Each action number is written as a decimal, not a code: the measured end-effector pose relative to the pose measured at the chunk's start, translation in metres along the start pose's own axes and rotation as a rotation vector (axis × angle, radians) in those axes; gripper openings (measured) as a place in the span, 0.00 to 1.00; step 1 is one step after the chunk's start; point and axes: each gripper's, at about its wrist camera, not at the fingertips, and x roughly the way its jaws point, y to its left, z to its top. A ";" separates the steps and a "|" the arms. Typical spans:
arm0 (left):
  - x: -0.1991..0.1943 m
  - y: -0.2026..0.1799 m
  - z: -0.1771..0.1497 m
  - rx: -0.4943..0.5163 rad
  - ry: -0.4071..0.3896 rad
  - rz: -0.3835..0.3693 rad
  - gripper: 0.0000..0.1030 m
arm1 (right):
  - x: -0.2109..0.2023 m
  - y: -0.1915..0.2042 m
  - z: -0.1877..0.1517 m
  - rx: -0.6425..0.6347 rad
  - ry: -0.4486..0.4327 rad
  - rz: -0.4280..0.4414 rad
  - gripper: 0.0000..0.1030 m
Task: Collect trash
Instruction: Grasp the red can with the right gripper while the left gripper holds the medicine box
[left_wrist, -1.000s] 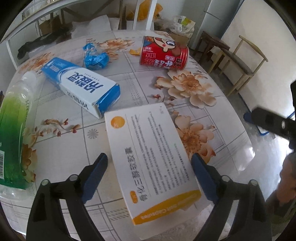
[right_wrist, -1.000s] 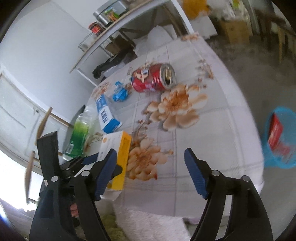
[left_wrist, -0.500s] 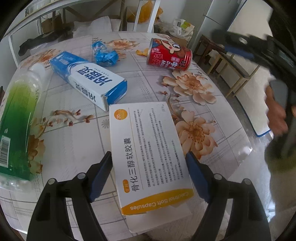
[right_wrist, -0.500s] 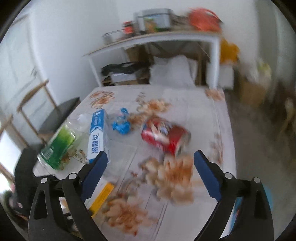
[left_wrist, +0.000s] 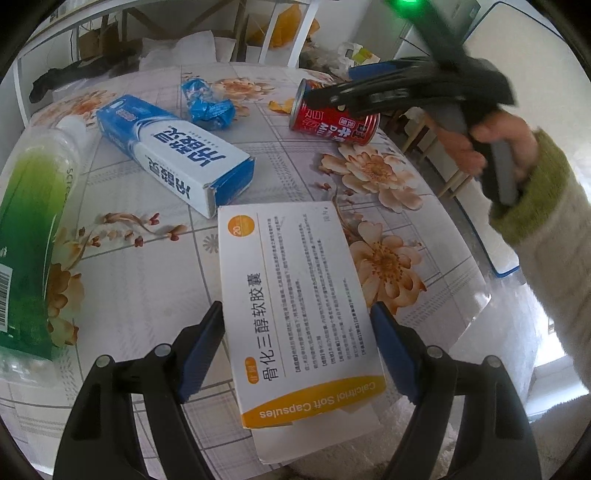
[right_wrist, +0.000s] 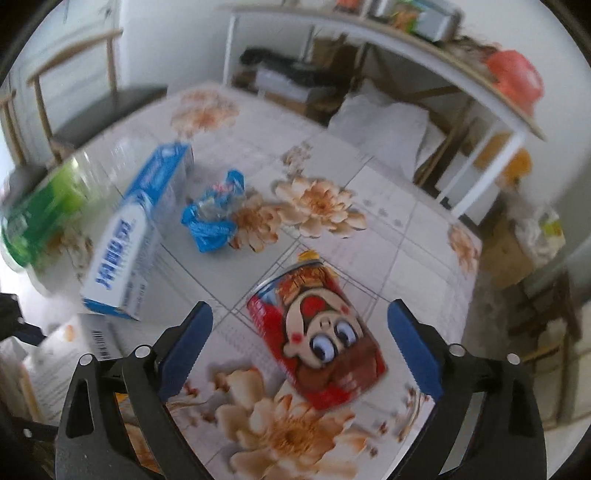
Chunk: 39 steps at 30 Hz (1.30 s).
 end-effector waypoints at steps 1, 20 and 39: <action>0.000 0.000 0.000 -0.002 0.000 -0.003 0.75 | 0.007 0.001 0.002 -0.017 0.031 0.004 0.74; -0.002 0.005 -0.001 -0.019 -0.008 -0.021 0.75 | -0.026 -0.002 -0.060 0.230 -0.009 0.170 0.66; 0.001 0.002 0.000 -0.011 0.000 0.012 0.75 | -0.051 0.007 -0.136 0.379 -0.029 0.168 0.78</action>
